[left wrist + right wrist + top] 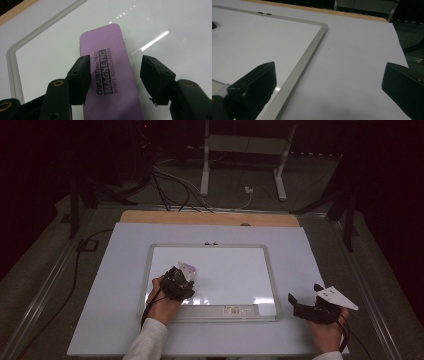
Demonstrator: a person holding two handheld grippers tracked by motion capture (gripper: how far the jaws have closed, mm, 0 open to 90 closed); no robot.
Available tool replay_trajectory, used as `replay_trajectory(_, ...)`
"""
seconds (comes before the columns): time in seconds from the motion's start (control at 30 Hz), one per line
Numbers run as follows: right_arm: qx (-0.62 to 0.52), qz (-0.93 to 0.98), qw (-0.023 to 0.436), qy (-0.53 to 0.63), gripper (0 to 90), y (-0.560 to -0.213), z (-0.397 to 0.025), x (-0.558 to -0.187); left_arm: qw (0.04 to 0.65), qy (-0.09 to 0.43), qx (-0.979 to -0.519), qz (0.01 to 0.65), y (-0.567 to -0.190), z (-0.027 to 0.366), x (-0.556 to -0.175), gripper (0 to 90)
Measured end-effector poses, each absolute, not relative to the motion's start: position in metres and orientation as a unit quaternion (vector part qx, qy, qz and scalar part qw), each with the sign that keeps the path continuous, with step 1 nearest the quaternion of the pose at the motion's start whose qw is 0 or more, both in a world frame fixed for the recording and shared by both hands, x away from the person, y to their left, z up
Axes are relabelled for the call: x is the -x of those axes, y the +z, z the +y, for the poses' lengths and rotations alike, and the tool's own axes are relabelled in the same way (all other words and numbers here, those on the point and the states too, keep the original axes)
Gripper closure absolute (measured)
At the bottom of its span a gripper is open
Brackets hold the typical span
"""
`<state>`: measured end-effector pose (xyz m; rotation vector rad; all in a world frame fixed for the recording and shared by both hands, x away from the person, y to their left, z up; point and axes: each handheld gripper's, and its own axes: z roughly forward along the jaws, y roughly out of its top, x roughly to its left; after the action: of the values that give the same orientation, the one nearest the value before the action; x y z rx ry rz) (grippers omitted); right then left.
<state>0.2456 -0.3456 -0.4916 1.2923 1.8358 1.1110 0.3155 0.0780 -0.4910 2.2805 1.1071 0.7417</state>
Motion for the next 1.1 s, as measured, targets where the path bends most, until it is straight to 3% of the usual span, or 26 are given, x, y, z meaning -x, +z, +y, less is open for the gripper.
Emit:
replay_trajectory(0.77, -0.492, 0.696, 0.312, 0.421, 0.0, -0.492, -0.346, -0.245, 0.244, 0.263, -0.828, 0.430, -0.491, 0.095, -0.326, 42.0)
replay_trajectory(1.0, -0.491, 0.696, 0.311, 0.421, 0.0, -0.492, -0.346, -0.246, 0.229, 0.303, -0.818, 0.432, -0.486, 0.096, -0.323, 61.1)
replay_trajectory(1.1, -0.491, 0.696, 0.311, 0.421, 0.0, -0.492, -0.346, -0.246, 0.226, 0.300, -0.815, 0.441, -0.485, 0.098, -0.325, 63.5)
